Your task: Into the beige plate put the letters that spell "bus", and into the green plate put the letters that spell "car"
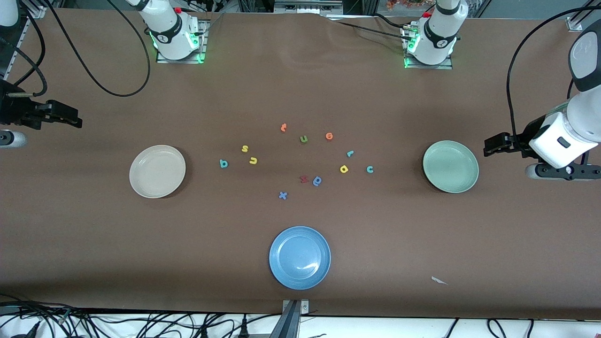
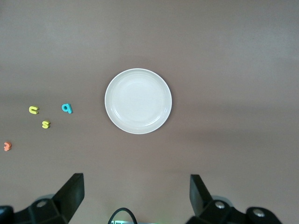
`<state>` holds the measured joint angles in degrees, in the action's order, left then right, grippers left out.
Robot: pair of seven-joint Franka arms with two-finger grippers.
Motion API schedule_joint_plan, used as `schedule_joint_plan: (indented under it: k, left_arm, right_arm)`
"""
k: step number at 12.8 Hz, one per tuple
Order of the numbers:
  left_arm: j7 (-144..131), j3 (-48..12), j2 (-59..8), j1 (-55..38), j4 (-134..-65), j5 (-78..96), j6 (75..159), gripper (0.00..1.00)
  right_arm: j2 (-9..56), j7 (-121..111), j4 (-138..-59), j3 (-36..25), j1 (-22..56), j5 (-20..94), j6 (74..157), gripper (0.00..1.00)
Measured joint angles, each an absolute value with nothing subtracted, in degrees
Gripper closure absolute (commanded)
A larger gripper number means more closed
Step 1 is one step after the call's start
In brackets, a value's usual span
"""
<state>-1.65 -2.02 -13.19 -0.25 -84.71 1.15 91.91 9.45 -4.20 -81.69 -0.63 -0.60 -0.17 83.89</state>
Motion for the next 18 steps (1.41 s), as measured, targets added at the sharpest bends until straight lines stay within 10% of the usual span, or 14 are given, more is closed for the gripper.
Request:
schedule_joint_plan:
  k: [12, 18]
  left_arm:
    - [-3.4, -2.4, -15.5, -2.2, -84.9, 1.2, 92.0, 0.0]
    - [-11.4, -2.6, -19.4, -6.7, -85.1, 1.2, 92.9, 0.0]
  right_arm:
    - [9.1, -4.2, -82.6, -0.6, -0.6, -0.2, 83.9, 0.0]
    - [1.0, -4.2, -95.3, -0.6, -0.6, -0.1, 91.6, 0.0]
